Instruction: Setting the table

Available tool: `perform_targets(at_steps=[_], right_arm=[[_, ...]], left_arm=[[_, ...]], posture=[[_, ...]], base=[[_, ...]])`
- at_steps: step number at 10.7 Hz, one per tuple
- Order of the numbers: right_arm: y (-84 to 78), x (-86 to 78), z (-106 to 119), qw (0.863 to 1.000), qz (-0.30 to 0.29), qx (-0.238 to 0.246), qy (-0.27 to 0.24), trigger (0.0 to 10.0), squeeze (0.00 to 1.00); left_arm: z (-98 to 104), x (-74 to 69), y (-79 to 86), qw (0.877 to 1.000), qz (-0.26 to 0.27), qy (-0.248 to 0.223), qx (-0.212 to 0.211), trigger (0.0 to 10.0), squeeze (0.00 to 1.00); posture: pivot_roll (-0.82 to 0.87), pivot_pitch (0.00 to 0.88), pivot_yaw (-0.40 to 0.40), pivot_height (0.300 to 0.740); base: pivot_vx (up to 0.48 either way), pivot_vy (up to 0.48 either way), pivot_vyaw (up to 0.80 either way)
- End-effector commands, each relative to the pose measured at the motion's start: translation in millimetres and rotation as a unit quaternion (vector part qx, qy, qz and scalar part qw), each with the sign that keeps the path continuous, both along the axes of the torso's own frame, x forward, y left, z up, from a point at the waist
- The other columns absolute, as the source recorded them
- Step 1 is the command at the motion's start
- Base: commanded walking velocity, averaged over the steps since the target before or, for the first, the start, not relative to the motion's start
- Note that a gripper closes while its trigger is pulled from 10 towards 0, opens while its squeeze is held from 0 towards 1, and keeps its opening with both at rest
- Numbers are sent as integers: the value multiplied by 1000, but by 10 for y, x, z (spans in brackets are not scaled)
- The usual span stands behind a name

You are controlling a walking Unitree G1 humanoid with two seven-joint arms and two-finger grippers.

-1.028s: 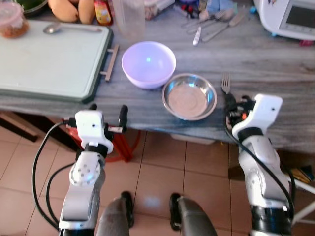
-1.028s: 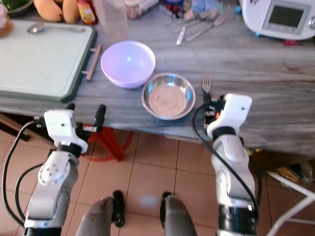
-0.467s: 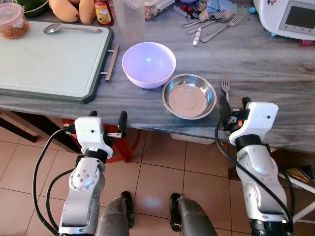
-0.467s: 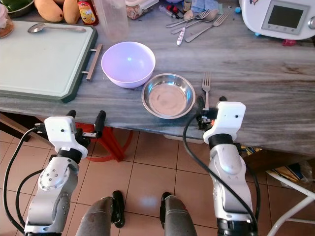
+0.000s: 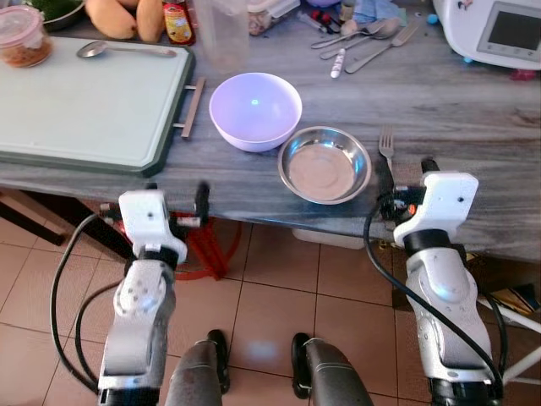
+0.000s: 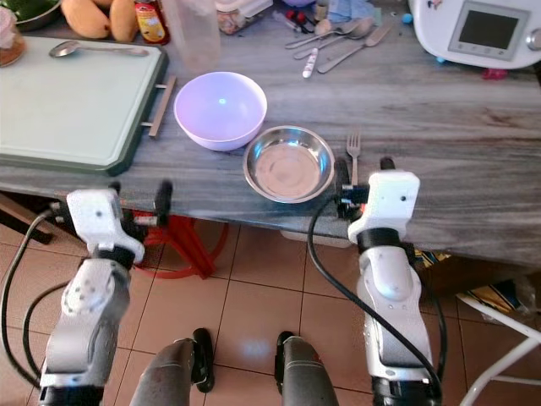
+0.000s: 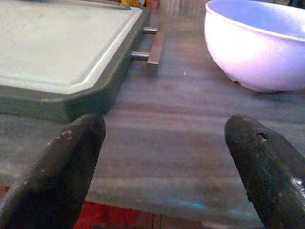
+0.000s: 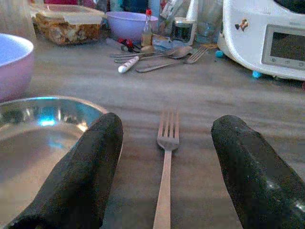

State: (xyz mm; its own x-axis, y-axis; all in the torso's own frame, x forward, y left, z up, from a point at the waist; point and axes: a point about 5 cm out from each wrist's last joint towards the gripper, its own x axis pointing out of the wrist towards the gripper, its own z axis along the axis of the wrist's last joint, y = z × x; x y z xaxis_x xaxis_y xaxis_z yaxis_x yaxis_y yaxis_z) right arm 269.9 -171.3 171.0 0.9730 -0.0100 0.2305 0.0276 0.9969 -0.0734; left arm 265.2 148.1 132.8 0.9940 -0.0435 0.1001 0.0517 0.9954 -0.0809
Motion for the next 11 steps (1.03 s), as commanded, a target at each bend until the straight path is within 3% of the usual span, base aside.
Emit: perform_targets(at_steps=[1,11], right_arm=[[12,-6,-5,1000,4,1,1,10000,0],[51,46,-44,1000,21,0,8,10000,0]], left_arm=[[-26,-11,32,1000,7,8,2,10000,0],[-4,12,105,1000,26,4,13,10000,0]], posture=[[-51,242,-17,740],[-47,245,-21,740]], base=[[0,0,-800],[-273,0,-48]])
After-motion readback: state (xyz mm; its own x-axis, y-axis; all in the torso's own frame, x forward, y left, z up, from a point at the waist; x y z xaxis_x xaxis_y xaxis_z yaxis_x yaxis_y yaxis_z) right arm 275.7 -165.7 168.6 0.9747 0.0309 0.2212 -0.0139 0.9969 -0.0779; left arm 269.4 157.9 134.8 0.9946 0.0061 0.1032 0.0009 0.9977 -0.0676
